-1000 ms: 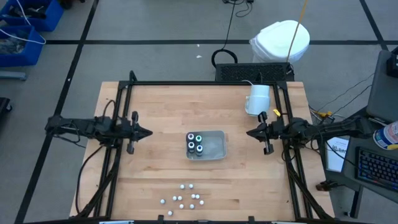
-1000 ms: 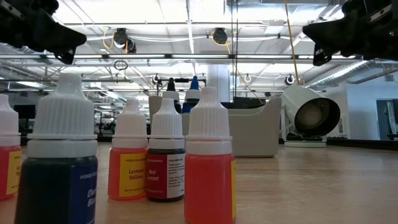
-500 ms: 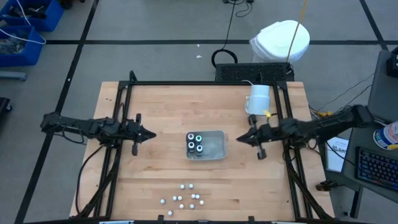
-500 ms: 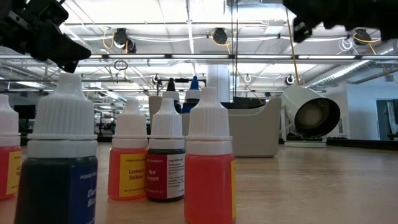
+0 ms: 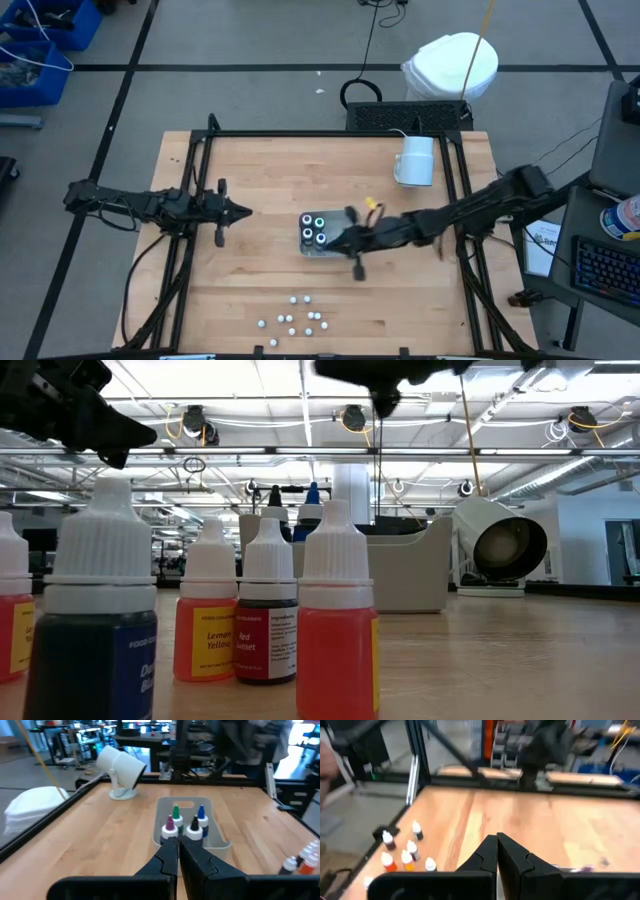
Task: Pick & Place food coloring
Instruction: Put the small black food coloring into the gray bin
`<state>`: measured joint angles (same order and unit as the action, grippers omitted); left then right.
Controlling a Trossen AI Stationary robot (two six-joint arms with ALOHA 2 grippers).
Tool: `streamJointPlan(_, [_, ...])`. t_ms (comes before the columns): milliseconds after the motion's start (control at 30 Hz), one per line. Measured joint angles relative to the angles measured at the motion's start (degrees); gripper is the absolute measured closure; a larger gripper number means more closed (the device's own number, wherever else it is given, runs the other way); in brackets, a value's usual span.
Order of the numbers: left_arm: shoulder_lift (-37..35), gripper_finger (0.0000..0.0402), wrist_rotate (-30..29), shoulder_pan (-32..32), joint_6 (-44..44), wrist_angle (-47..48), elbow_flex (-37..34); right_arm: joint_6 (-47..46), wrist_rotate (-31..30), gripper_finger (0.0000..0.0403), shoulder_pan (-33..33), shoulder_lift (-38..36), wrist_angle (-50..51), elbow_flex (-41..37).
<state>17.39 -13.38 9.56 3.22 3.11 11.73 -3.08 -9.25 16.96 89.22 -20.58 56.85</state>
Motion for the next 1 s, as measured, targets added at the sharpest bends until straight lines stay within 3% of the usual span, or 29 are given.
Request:
streamJointPlan(200, [1.29,0.0378,-2.17,0.0,3.39,0.27,0.0,10.42,0.23,0.0403,5.05,10.51,3.38,5.08])
streamJointPlan(333, [2.62,0.0378,-2.19,0.0,3.11,0.15,0.0,13.21,0.31,0.0403,9.79,14.1,-0.31,5.22])
streamJointPlan(567, [4.63,0.0378,-3.92,0.0,1.37,0.04,0.0,14.37,0.1,0.0403,14.38,15.73,-1.13,5.24])
streamJointPlan(767, [5.25,0.0378,-7.74,0.0,1.1,-0.33,0.0,14.47,0.13,0.0403,15.16,15.72,-2.37,5.26])
streamJointPlan(1000, [5.25,0.0378,-7.7,0.0,3.18,-0.29,0.0,11.54,0.26,0.0403,16.38,15.72,-2.35,5.24])
